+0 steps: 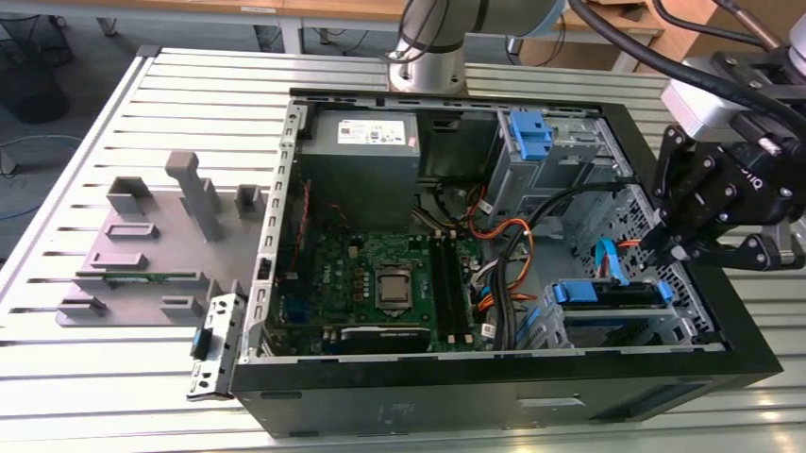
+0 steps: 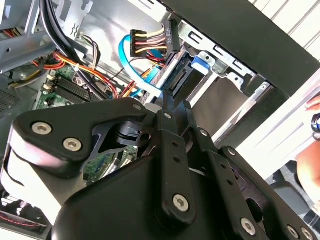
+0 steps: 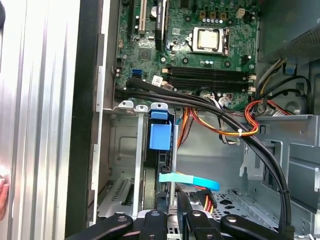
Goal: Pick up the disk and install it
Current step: 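Insert the second disk wire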
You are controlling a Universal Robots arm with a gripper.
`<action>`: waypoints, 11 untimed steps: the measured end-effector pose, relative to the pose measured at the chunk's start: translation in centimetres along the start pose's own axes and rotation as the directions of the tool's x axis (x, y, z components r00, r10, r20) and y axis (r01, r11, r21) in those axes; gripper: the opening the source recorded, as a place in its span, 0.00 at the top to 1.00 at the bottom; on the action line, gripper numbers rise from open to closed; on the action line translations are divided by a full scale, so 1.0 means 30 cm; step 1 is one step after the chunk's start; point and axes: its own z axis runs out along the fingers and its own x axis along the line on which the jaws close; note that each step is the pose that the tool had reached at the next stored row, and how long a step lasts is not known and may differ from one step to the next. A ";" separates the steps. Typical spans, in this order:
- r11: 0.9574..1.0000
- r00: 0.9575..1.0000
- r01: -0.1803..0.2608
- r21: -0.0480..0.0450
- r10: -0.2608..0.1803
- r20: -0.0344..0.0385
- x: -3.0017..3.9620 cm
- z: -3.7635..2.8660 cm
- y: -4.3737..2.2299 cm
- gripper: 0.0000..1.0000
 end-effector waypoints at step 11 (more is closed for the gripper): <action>0.998 0.998 0.058 -0.002 -0.058 -0.001 0.000 0.000 -0.004 0.76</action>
